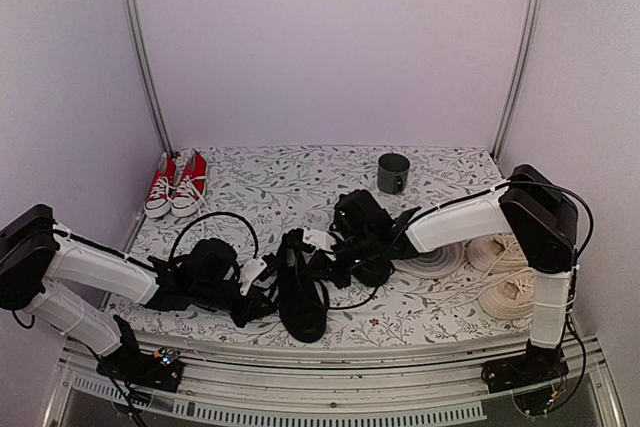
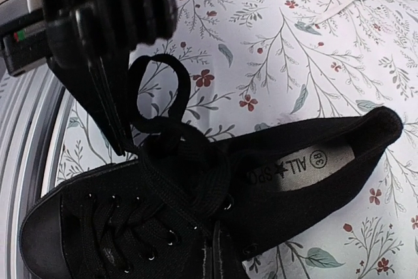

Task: Tie the shoes
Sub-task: Tie the loops with the shoelace on the shoe.

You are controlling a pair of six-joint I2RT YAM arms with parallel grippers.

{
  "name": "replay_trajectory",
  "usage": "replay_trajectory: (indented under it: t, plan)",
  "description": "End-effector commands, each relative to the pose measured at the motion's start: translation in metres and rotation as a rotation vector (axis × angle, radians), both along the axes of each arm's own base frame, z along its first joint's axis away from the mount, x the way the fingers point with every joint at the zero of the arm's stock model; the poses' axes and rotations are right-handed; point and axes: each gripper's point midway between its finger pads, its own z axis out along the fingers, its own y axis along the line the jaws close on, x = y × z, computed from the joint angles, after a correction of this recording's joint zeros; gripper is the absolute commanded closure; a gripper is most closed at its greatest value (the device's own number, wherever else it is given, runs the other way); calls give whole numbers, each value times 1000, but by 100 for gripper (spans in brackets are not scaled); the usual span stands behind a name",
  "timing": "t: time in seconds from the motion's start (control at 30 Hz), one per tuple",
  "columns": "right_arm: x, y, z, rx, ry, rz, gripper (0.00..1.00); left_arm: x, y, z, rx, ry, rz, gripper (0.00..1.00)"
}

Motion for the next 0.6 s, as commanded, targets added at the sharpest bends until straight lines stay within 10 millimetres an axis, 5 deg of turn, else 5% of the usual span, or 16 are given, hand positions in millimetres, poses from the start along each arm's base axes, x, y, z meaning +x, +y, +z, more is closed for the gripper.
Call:
replay_trajectory:
  t: [0.0, 0.2, 0.57]
  plan:
    - [18, -2, 50, 96, 22, -79, 99, 5, 1, -1, -1, -20, 3, 100]
    - [18, -15, 71, 159, 56, -105, 99, 4, -1, -6, 5, -10, -12, 100]
    - [14, -43, 58, 107, 102, -162, 99, 3, 2, -8, -1, -4, -11, 100]
